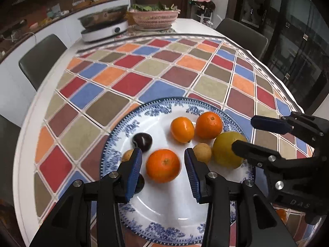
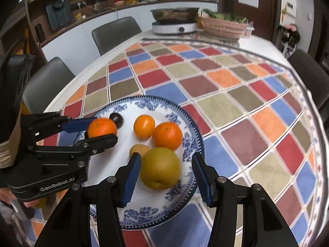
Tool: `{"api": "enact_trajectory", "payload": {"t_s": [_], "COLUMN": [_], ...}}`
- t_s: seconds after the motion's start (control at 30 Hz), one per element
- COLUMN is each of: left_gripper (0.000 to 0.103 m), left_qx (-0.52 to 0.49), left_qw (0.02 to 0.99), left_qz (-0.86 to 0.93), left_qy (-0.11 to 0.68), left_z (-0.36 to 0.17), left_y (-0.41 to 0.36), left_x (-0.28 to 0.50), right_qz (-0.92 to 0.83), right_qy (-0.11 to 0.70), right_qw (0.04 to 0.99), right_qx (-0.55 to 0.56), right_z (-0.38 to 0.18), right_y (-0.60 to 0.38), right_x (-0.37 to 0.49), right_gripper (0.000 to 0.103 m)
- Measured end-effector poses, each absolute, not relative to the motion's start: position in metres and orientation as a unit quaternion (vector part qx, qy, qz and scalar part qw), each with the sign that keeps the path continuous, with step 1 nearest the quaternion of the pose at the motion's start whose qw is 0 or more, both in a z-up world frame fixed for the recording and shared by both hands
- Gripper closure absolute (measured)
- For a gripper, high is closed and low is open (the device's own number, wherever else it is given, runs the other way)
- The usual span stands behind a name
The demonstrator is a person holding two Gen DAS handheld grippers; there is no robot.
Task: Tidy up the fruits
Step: 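Open the left gripper onto the plate while the right gripper releases the pear there, then move both open grippers back toward the green apple and last orange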
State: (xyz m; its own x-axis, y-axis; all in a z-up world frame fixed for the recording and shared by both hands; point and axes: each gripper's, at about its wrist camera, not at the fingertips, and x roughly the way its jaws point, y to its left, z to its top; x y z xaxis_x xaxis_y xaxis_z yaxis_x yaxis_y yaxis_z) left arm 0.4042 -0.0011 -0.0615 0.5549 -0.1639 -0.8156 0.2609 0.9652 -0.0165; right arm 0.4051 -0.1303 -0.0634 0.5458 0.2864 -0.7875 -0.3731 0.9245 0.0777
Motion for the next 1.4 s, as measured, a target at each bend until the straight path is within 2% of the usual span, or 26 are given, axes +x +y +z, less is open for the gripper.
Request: {"api": "enact_trajectory", "payload": {"t_s": [0.47,0.87,0.97,1.27,1.4], "left_gripper": [0.055,0.046,0.043,0.034,0.032], "left_qx": [0.052,0.02,0.014,-0.001,-0.008], "left_qw": [0.91,0.929,0.933,0.937,0.935], "left_qz": [-0.107,-0.088,-0.081,-0.05,-0.031], "left_qy": [0.397,0.358,0.35,0.346,0.352], "left_z": [0.001,0.038,0.043,0.043,0.042], "left_y": [0.002,0.014,0.018,0.034,0.044], "left_x": [0.346,0.28,0.263,0.221,0.212], "right_qz": [0.179,0.151,0.143,0.113,0.097], "right_qy": [0.389,0.337,0.328,0.318,0.324], "right_qw": [0.903,0.928,0.933,0.941,0.94], "right_qx": [-0.037,-0.04,-0.037,-0.026,-0.028], "right_z": [-0.01,0.029,0.036,0.038,0.036], "right_y": [-0.143,-0.148,-0.148,-0.15,-0.147], "right_x": [0.362,0.299,0.285,0.253,0.244], "right_gripper": [0.051,0.051,0.043,0.042,0.037]}}
